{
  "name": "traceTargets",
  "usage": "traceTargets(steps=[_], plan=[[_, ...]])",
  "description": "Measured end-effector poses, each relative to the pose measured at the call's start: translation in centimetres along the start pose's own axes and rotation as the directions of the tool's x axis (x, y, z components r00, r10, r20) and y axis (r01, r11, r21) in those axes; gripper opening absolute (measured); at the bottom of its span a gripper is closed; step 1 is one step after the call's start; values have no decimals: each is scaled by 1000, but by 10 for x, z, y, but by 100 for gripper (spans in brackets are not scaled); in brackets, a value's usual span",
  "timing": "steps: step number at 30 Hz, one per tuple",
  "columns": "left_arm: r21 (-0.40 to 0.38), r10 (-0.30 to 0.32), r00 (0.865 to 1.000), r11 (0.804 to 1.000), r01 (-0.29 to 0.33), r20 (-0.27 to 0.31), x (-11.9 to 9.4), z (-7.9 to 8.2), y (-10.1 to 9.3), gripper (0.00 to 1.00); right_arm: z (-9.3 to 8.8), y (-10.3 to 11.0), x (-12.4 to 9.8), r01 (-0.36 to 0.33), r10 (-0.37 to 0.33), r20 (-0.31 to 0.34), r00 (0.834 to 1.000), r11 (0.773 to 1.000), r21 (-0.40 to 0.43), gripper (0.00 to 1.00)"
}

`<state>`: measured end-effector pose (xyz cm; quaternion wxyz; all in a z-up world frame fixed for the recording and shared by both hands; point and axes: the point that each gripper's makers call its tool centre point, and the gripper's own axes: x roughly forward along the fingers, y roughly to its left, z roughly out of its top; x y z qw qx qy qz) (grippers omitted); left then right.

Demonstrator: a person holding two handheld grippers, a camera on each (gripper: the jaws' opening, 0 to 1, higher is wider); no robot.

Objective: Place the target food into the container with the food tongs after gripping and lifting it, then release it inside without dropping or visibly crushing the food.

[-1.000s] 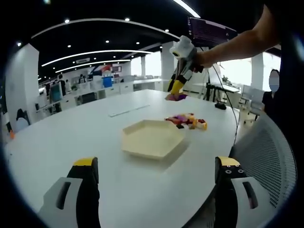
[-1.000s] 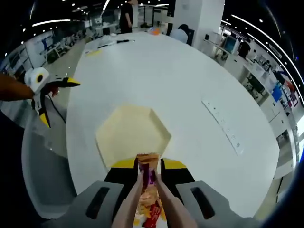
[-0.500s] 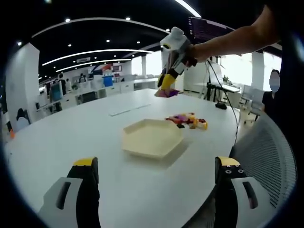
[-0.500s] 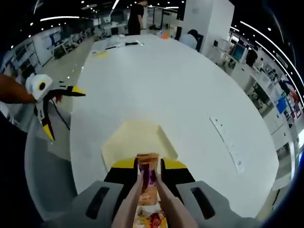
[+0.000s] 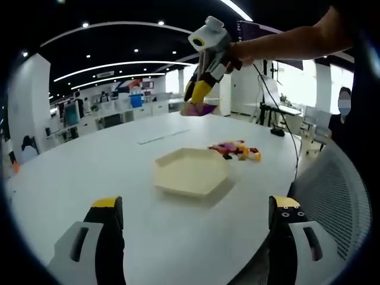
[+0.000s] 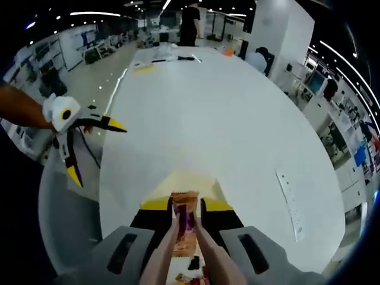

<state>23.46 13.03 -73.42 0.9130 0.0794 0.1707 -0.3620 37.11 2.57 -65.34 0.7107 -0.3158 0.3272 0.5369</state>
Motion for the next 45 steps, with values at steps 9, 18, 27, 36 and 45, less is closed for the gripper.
traceTargets(steps=[9,18,27,36,45], plan=[[-2,11,1000,1000,-11,-2,0,-1,2,99,16,7,9,-17,17,11,1000,1000,-17,18],[-4,16,1000,1000,-16,-5,-1,-2,3,99,12,3,12,-22,22,1,1000,999,-24,20],[-1,8,1000,1000,-8,-12,1,-3,2,99,1,-3,15,-15,15,-2,1000,1000,-7,20],[0,3,1000,1000,-3,-18,1,-4,1,99,-2,-6,9,-14,14,3,1000,1000,-1,21],[-3,1,1000,1000,-1,-22,1,-5,1,98,-20,-10,-1,-5,5,-4,1000,1000,6,22]])
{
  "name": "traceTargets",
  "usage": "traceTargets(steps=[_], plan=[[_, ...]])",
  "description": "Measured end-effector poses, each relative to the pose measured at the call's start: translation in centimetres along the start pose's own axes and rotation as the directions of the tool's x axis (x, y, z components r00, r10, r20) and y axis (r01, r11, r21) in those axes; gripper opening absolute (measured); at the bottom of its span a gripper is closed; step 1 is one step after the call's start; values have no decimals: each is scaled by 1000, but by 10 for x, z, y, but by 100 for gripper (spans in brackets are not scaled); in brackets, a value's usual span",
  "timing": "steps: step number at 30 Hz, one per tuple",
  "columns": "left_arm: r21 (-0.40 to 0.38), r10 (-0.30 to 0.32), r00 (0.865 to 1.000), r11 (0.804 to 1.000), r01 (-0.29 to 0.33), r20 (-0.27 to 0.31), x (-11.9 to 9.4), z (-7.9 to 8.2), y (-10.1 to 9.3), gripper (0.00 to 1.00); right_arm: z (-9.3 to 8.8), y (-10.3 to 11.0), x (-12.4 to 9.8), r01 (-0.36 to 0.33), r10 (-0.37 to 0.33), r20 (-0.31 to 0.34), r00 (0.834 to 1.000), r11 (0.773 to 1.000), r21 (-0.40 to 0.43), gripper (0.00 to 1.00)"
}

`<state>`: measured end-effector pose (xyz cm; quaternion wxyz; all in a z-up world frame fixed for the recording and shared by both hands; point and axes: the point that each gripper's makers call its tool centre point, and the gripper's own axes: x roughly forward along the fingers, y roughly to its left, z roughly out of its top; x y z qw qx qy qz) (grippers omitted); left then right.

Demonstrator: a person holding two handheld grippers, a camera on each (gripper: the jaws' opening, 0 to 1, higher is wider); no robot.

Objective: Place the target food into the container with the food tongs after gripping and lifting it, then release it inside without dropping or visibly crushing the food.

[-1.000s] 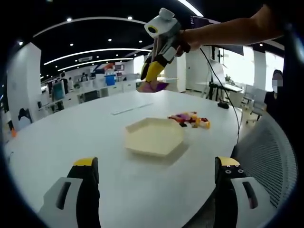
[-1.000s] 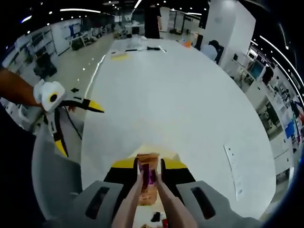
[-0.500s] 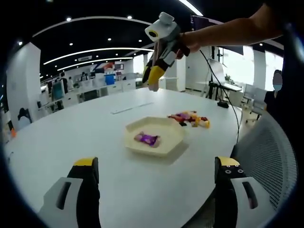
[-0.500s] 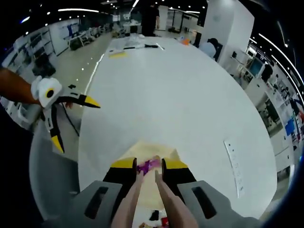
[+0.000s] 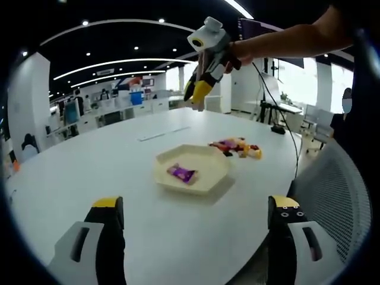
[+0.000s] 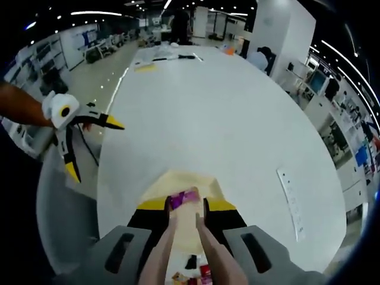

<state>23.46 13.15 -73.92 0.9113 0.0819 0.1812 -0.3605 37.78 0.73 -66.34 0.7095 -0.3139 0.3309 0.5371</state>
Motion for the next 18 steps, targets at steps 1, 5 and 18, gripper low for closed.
traceTargets(steps=[1,5,18], plan=[[1,0,1000,1000,0,-1,0,0,0,98,-2,-1,-2,0,0,2,1000,1000,4,22],[3,-1,1000,1000,1,-7,0,-1,-1,98,-11,-4,-7,9,-9,-4,1000,1000,10,22],[20,-11,1000,1000,11,-12,0,-2,-3,99,-52,-11,-22,19,-18,-18,1000,1000,15,22]])
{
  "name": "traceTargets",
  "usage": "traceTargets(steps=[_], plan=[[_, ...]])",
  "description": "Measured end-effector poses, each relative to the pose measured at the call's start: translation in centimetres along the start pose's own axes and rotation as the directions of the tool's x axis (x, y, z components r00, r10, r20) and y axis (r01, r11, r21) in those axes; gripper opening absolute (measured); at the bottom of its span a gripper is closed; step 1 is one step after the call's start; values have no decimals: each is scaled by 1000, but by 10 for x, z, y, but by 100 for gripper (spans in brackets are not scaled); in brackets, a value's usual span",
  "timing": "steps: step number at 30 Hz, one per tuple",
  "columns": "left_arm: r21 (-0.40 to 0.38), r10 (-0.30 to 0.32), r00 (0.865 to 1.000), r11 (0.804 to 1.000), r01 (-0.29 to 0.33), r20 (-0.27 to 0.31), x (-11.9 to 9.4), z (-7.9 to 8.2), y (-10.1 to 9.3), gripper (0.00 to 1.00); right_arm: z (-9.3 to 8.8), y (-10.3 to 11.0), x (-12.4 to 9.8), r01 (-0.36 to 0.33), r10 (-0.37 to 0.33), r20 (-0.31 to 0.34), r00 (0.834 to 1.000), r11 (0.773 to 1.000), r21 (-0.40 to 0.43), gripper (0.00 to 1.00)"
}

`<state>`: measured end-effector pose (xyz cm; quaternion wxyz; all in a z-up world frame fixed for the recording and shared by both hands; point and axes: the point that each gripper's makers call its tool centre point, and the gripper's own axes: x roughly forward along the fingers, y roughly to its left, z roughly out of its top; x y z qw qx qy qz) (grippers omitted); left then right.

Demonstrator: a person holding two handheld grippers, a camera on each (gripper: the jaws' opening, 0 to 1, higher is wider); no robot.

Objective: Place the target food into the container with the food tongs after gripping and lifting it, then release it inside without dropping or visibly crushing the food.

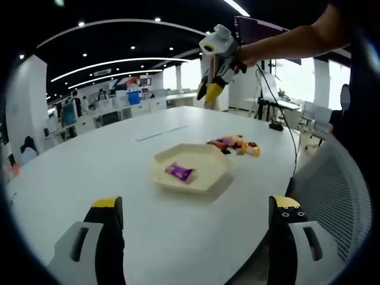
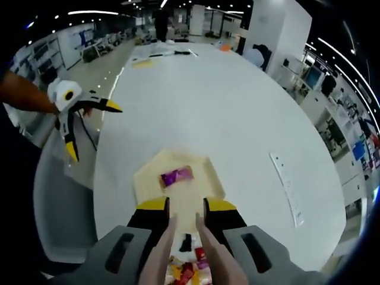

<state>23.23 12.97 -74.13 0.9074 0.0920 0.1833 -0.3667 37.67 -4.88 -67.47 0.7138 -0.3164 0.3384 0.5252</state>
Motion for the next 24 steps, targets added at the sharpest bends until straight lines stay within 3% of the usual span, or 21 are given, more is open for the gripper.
traceTargets(steps=[8,24], plan=[[-8,6,1000,1000,-6,-4,1,-1,1,99,-19,-4,-4,8,-8,-6,1000,1000,14,23],[-19,7,1000,1000,-7,-7,1,-1,1,99,-41,-5,-8,5,-5,16,1000,1000,16,23]])
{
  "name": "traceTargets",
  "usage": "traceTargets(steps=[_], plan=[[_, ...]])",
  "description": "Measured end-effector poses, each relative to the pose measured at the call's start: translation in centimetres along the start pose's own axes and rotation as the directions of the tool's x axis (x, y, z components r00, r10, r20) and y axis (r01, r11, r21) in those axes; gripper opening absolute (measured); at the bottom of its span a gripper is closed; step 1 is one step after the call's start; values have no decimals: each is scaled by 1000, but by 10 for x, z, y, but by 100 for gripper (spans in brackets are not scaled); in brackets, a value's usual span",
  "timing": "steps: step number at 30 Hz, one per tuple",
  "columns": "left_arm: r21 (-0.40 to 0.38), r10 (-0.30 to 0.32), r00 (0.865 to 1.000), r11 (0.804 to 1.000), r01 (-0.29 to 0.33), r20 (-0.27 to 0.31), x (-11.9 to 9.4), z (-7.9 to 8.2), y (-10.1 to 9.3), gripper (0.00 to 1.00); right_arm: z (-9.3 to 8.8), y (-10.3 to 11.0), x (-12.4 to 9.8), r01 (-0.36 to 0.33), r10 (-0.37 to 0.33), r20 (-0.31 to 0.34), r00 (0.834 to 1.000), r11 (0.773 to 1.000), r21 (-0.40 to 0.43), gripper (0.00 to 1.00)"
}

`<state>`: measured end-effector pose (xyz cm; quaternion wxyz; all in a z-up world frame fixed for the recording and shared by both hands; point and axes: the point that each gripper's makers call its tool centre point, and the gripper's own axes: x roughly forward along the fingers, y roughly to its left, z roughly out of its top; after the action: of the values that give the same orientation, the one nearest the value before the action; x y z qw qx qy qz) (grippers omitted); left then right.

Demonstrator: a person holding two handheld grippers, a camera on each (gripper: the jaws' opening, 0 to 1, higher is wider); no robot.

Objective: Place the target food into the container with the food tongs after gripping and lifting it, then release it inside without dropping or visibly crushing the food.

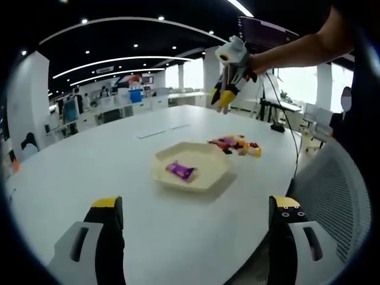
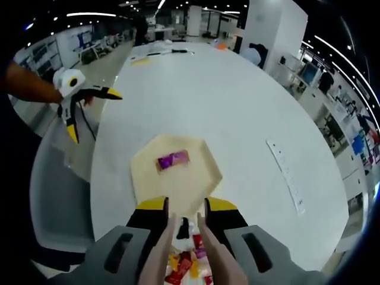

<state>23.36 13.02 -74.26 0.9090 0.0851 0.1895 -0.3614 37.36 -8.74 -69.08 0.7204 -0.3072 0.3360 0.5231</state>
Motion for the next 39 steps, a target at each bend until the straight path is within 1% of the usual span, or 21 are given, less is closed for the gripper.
traceTargets(steps=[8,12,22,32,34,37,39], plan=[[-6,2,1000,1000,-2,1,0,0,1,99,-4,-3,4,-2,2,10,1000,1000,-13,24],[-6,6,1000,1000,-6,-3,-1,0,1,99,-15,-5,10,-3,3,-8,1000,1000,-6,24],[-7,1,1000,1000,-1,-6,-1,-1,1,99,-40,-4,28,-8,9,-21,1000,999,34,24],[-11,-3,1000,1000,3,-8,-1,-1,1,98,-57,1,41,-15,17,-28,999,999,45,24],[-13,-4,1000,1000,4,-8,-1,-1,1,98,-60,2,44,-22,24,-25,999,999,46,23],[-13,-6,1000,1000,6,-8,-1,-2,0,98,-66,7,51,-39,40,-42,998,999,35,23],[-12,-6,1000,1000,6,-9,-1,-2,0,98,-67,9,53,-42,44,-39,998,998,38,22]])
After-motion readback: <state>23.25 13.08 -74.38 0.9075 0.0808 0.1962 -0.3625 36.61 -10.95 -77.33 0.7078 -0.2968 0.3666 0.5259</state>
